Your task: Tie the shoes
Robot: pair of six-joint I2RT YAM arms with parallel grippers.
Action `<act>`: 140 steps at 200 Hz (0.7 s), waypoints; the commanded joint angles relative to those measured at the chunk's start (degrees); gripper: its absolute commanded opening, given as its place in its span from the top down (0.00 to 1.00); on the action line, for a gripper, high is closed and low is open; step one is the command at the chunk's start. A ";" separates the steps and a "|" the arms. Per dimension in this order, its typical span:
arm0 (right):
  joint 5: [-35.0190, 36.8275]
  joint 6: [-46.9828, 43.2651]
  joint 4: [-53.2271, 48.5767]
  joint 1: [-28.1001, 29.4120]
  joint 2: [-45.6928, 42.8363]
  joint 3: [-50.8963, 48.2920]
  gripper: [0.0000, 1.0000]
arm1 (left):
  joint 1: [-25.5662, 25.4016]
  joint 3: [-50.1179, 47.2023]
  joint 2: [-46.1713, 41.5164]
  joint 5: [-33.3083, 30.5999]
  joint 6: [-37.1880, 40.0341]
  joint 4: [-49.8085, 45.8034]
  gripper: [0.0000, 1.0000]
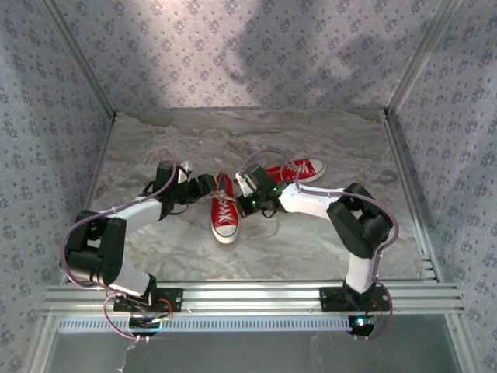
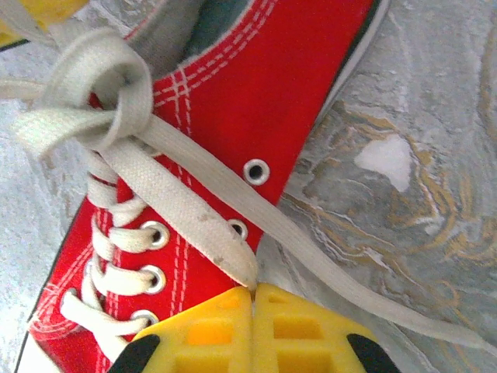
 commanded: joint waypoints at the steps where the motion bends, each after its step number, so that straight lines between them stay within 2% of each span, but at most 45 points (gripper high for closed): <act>1: 3.44 -1.40 -3.77 0.45 -1.95 -0.87 1.00 | -0.39 1.39 -0.53 -0.61 1.16 -0.60 0.35; 64: 2.71 -1.83 -2.85 0.61 -2.92 -1.27 1.00 | -0.38 1.52 -0.30 0.17 1.36 -0.49 0.33; 140: 8.35 -1.45 -7.00 0.90 -2.45 -1.40 1.00 | -0.38 0.86 -1.05 -1.09 -0.70 -1.31 0.44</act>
